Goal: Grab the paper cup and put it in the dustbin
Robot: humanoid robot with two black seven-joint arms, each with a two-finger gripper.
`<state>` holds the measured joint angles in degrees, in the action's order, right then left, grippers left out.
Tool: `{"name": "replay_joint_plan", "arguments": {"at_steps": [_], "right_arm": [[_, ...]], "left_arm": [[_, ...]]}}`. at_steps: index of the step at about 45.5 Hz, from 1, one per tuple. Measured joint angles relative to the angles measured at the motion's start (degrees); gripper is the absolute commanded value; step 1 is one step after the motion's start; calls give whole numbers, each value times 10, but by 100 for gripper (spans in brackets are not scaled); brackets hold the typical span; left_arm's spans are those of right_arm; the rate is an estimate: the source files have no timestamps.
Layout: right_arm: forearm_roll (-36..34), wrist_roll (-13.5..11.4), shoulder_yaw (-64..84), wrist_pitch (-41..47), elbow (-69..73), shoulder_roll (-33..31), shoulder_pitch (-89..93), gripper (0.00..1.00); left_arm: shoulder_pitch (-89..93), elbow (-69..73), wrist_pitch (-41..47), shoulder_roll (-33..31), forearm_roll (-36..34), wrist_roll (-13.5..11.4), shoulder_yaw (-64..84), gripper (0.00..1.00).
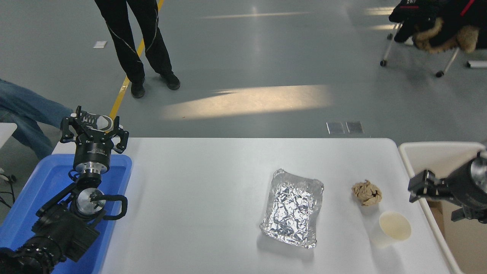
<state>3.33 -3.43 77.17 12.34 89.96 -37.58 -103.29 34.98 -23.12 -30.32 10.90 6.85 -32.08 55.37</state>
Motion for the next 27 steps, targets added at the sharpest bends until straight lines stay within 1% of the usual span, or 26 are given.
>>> {"name": "replay_joint_plan", "arguments": {"at_steps": [13,27], "right_arm": [[5,-1,-55,-41,-40,-8,96,92],[3,-1,-112,-55,-94,-7,171,91]], "left_arm": [[0,0,0,0,0,0,0,99],[0,0,0,0,0,0,0,99]]}}
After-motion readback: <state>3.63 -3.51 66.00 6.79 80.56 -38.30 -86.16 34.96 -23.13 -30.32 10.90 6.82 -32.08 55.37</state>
